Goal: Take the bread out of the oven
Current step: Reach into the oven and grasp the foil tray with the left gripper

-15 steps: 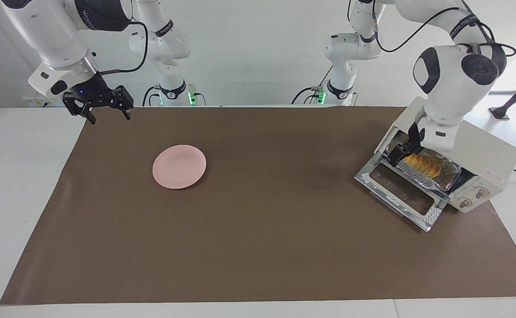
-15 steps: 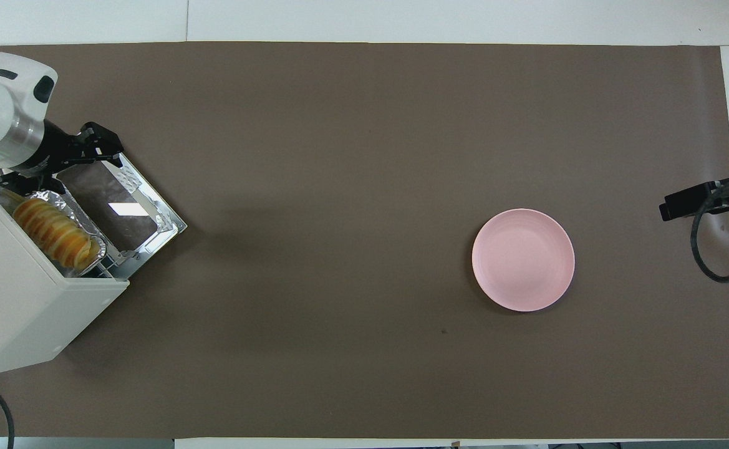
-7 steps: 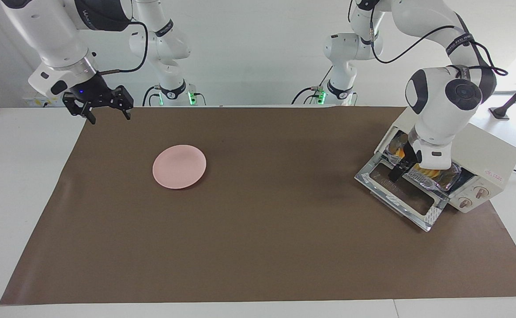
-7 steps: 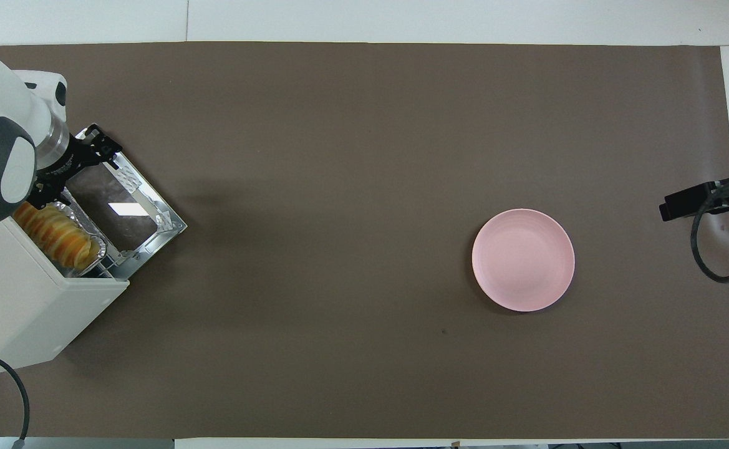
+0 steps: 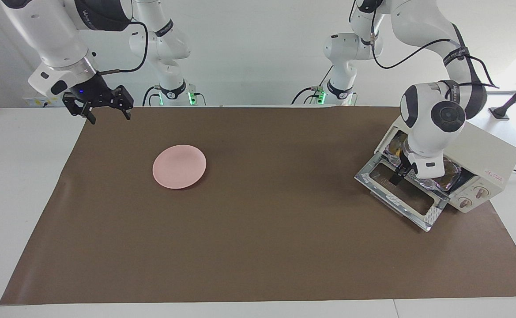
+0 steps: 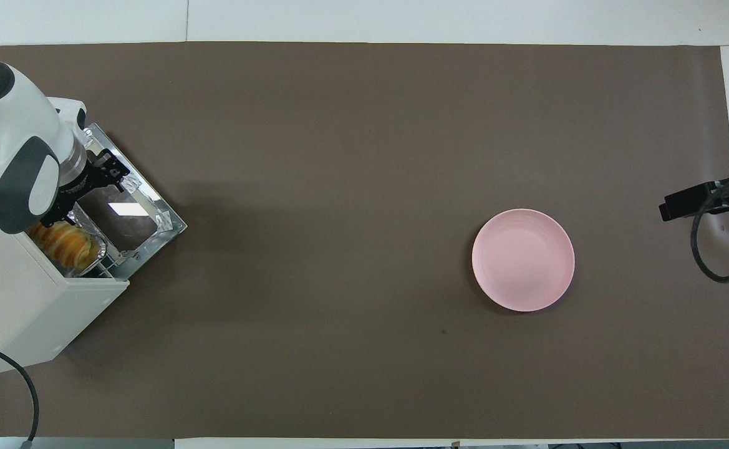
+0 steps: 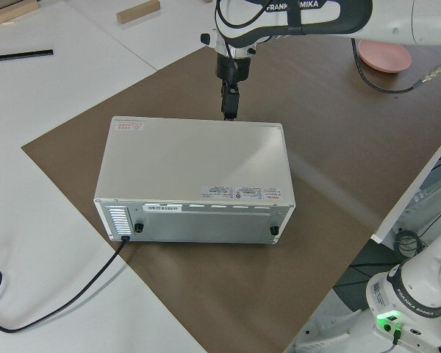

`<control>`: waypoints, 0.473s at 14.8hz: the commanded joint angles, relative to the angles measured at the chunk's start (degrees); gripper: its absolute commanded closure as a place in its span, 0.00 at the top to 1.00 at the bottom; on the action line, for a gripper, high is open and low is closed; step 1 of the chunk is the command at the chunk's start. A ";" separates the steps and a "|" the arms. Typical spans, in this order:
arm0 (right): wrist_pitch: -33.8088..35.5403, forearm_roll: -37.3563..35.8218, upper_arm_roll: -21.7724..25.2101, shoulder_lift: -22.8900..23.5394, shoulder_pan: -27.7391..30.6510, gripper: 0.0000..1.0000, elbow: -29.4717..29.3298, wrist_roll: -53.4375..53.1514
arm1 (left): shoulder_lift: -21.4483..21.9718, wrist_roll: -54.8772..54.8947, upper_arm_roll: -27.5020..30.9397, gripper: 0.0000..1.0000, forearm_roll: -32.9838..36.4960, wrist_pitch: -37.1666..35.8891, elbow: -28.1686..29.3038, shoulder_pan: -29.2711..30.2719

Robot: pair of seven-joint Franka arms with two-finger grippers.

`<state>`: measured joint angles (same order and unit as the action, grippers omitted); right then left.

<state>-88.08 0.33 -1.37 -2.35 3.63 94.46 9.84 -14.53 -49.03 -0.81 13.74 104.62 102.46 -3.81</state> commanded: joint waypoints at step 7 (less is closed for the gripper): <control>0.54 -0.42 -0.22 -0.46 0.33 1.00 0.29 -0.44 | -2.17 2.01 -0.16 0.80 2.87 -3.28 -0.77 0.12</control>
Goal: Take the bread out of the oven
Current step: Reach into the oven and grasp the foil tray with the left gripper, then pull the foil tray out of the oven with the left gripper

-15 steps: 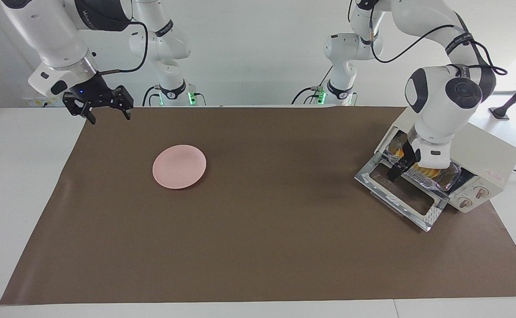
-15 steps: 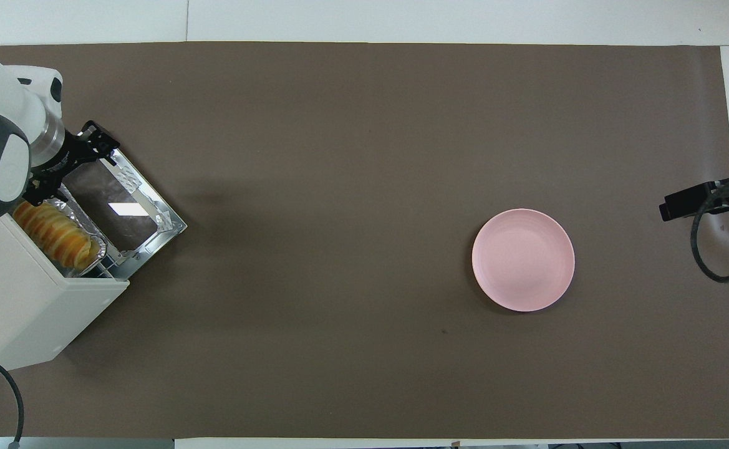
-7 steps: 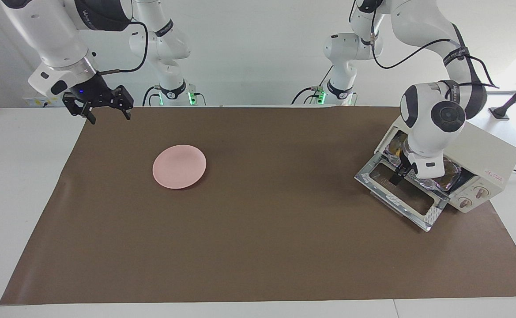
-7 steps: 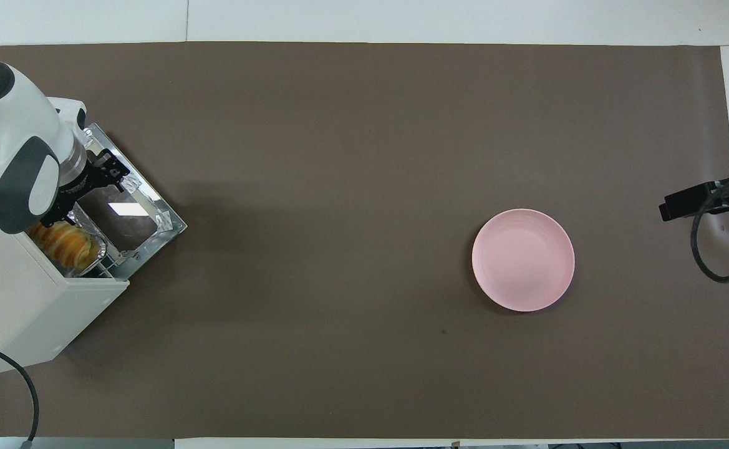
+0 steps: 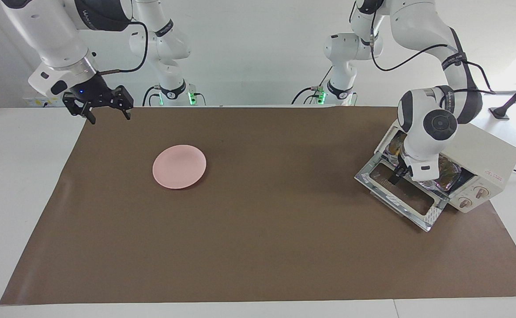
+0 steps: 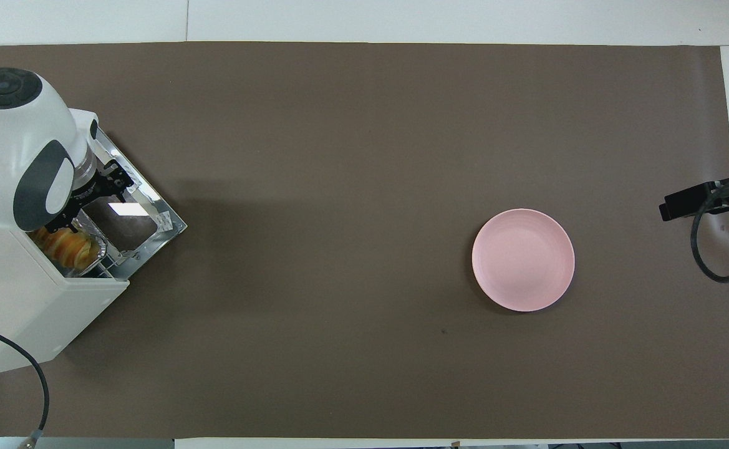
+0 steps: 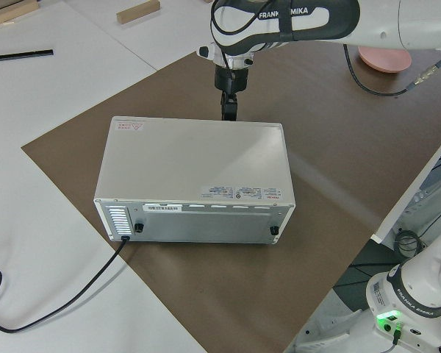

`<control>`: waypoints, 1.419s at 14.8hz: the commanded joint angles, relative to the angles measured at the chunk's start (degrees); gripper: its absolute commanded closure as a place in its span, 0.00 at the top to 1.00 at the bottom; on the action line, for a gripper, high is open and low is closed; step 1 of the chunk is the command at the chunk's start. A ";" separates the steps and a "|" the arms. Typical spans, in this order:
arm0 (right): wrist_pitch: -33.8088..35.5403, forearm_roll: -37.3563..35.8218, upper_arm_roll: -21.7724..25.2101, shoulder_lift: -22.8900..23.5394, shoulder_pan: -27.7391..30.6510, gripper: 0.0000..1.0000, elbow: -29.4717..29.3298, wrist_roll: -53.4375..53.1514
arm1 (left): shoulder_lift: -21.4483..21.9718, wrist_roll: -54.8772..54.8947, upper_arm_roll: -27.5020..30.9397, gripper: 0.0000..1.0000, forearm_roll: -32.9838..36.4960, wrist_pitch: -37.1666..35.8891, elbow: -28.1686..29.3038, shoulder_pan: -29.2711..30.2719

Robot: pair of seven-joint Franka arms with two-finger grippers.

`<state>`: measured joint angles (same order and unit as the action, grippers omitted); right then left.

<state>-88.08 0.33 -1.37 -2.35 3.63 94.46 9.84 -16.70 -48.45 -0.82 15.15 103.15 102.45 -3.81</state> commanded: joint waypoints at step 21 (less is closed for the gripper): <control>0.54 -0.33 -0.22 -0.46 0.41 1.00 0.29 -0.44 | -6.24 8.46 -0.41 0.00 -6.35 -1.92 -15.53 -9.35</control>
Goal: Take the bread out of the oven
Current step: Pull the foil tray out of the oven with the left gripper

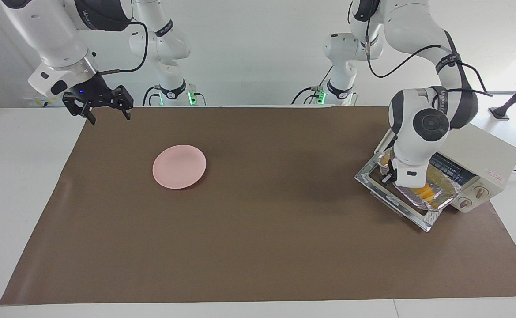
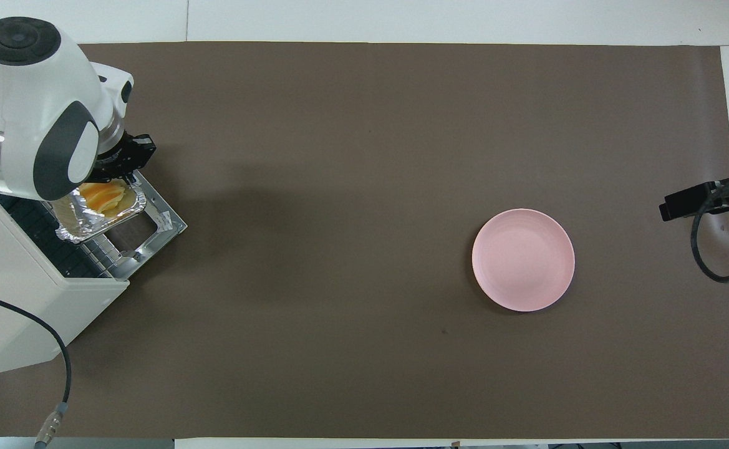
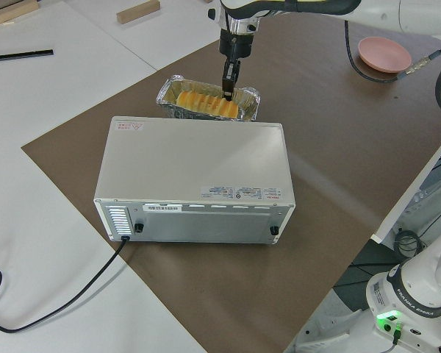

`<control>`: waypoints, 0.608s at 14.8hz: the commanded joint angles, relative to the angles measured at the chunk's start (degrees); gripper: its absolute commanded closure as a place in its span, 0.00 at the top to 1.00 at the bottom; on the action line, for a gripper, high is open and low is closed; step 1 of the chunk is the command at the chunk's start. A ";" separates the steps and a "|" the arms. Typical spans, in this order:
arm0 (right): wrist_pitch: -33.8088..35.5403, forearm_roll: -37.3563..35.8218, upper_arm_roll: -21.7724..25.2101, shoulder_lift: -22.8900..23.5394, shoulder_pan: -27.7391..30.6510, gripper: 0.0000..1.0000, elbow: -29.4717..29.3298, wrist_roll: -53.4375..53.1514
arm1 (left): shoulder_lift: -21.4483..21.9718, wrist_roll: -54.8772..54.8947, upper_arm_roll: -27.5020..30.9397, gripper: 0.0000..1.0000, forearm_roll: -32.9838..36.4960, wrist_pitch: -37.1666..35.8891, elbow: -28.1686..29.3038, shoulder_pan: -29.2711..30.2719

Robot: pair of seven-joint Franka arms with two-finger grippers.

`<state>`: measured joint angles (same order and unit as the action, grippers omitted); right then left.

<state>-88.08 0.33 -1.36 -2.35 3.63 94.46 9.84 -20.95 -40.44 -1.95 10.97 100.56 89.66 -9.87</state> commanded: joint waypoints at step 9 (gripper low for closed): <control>0.54 -0.33 0.04 -0.46 0.41 1.00 0.29 -0.18 | -20.33 0.10 1.07 0.00 -8.24 6.05 -25.55 -20.24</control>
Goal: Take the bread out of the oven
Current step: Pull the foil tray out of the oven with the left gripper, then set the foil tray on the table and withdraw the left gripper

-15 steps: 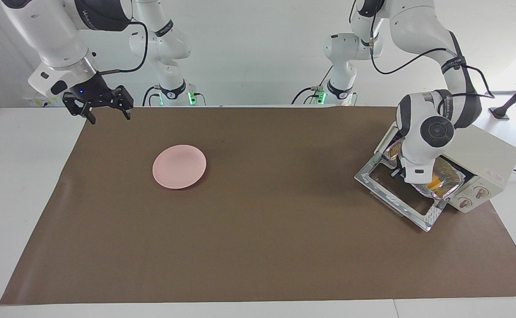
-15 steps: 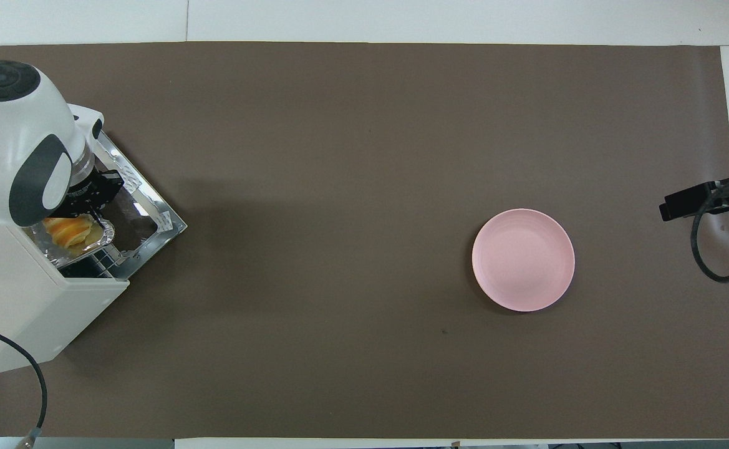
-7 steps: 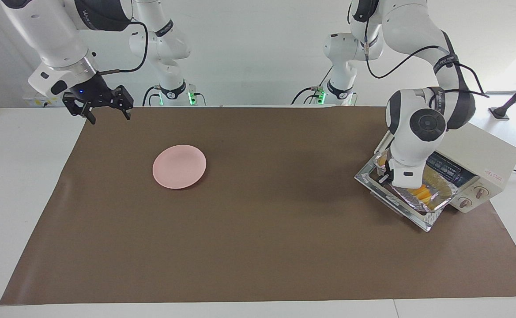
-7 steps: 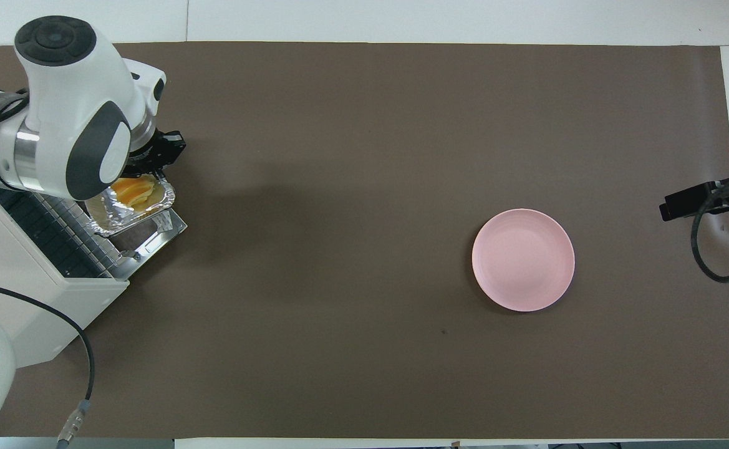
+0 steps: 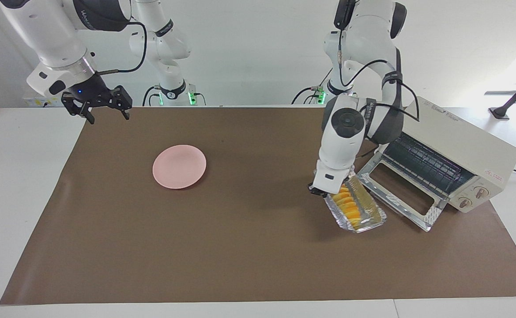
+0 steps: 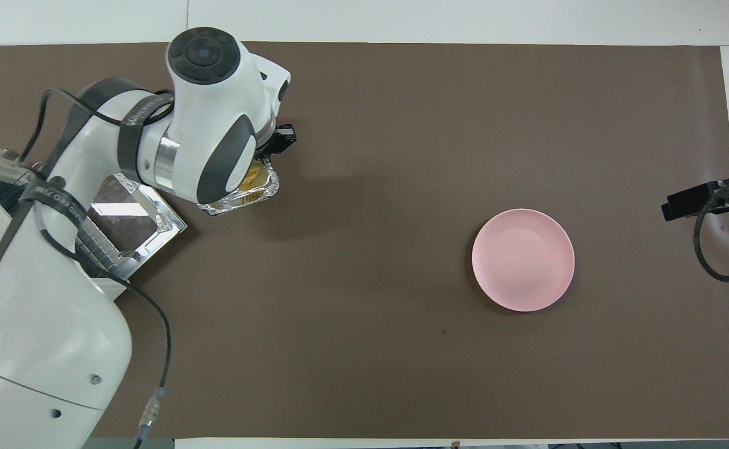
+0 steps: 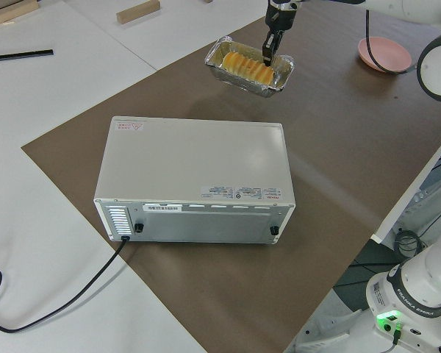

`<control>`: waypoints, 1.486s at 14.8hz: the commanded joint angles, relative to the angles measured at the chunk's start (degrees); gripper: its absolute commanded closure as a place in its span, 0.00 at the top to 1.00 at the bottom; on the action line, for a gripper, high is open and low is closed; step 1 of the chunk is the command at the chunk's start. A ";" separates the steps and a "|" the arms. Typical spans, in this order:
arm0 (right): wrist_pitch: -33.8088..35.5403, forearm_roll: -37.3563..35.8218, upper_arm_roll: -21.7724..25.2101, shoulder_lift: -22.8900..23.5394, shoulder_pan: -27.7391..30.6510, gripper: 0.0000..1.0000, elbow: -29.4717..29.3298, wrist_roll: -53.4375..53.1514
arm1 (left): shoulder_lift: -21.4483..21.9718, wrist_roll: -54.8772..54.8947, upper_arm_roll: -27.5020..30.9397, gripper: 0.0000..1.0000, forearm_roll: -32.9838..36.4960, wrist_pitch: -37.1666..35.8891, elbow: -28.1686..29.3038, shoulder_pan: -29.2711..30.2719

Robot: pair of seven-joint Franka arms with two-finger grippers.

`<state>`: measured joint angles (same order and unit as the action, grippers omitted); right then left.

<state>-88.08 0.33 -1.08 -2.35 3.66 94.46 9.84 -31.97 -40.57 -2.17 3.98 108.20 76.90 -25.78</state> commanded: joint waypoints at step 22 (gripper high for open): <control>0.54 -0.33 -0.15 -0.46 0.39 1.00 0.29 -0.17 | -15.75 -5.84 1.55 0.00 -1.25 4.56 -15.55 -18.43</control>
<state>-88.08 0.33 -1.00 -2.35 3.66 94.46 9.84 -46.43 -45.98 -1.28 3.64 110.88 61.64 -43.82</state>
